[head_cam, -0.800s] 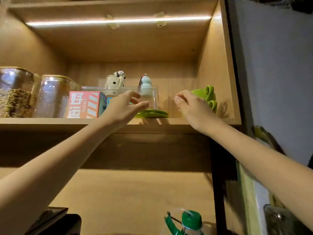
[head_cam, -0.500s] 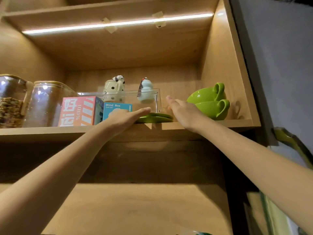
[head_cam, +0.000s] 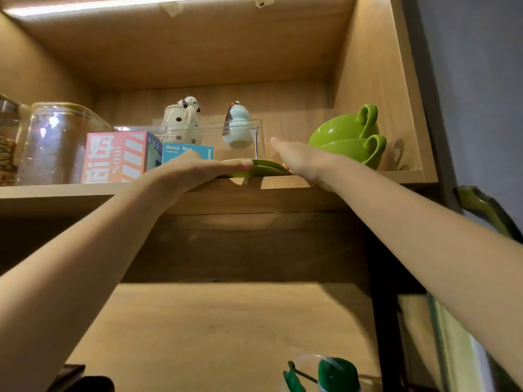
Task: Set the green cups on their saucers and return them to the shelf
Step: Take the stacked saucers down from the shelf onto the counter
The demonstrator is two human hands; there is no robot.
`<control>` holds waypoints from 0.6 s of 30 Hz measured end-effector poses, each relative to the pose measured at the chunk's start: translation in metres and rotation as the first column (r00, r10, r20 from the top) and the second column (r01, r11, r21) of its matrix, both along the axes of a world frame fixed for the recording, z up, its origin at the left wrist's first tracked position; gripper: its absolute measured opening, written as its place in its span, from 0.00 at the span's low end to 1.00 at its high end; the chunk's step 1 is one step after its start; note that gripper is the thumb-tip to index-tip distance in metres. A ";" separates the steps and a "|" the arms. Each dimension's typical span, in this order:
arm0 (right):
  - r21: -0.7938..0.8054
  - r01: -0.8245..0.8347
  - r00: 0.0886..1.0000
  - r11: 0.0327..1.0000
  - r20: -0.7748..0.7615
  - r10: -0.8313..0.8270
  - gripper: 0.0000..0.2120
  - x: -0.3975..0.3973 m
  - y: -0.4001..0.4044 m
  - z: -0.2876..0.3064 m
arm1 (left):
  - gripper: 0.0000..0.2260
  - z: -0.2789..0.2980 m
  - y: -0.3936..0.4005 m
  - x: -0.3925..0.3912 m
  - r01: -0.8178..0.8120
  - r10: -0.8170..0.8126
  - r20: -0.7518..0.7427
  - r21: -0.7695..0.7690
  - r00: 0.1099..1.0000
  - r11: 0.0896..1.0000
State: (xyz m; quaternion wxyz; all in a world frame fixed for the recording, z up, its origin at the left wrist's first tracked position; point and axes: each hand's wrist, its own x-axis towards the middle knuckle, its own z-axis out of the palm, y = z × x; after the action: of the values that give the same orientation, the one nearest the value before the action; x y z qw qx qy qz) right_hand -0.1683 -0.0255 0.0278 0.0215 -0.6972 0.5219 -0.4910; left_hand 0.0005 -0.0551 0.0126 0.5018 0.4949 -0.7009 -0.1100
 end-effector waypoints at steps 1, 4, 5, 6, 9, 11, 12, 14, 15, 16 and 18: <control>0.005 0.010 1.000 1.000 -0.015 -0.010 0.26 0.002 0.005 -0.002 | 0.47 -0.001 0.002 -0.001 0.018 -0.018 -0.002 -0.009 1.000 1.000; 0.004 0.001 1.000 1.000 0.004 -0.001 0.22 0.001 0.017 -0.008 | 0.33 -0.007 0.002 0.001 0.077 -0.080 -0.051 -0.056 0.995 0.995; 0.012 0.011 0.999 1.000 0.030 -0.011 0.21 0.002 0.023 -0.010 | 0.32 -0.009 0.002 0.001 0.087 -0.093 -0.084 -0.074 0.992 0.994; 0.016 0.018 0.998 1.000 0.057 -0.019 0.21 0.001 0.025 -0.010 | 0.33 -0.010 0.003 0.002 0.094 -0.104 -0.127 -0.083 0.986 0.992; 0.043 -0.004 0.991 0.999 0.135 -0.001 0.20 0.000 0.039 -0.013 | 0.35 -0.013 0.013 0.005 0.103 -0.126 -0.165 -0.145 0.978 0.984; 0.054 -0.036 0.985 0.998 0.171 0.026 0.26 -0.001 0.049 -0.013 | 0.36 -0.015 0.024 0.011 0.117 -0.146 -0.152 -0.188 0.978 0.975; 0.058 -0.044 0.981 0.997 0.192 0.032 0.28 0.000 0.055 -0.012 | 0.37 -0.015 0.031 0.013 0.134 -0.167 -0.150 -0.210 0.974 0.969; 0.070 -0.062 0.964 0.996 0.261 0.042 0.27 0.005 0.069 -0.013 | 0.38 -0.014 0.045 0.017 0.170 -0.215 -0.182 -0.236 0.960 0.957; 0.074 -0.077 0.948 0.994 0.314 0.051 0.26 0.007 0.076 -0.013 | 0.38 -0.013 0.052 0.018 0.188 -0.237 -0.193 -0.241 0.952 0.952; 0.078 -0.095 0.929 0.992 0.366 0.061 0.25 0.009 0.084 -0.013 | 0.36 -0.013 0.062 0.018 0.192 -0.239 -0.191 -0.234 0.952 0.953; 0.111 -0.143 0.889 0.983 0.451 0.079 0.24 0.011 0.099 -0.014 | 0.34 -0.013 0.077 0.018 0.194 -0.238 -0.200 -0.215 0.951 0.957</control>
State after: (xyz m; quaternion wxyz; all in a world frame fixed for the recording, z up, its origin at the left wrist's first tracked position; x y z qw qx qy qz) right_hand -0.1576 0.0730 0.0136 0.2175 -0.5920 0.4959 -0.5970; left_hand 0.0186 0.0223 -0.0004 0.6081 0.3484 -0.6972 -0.1509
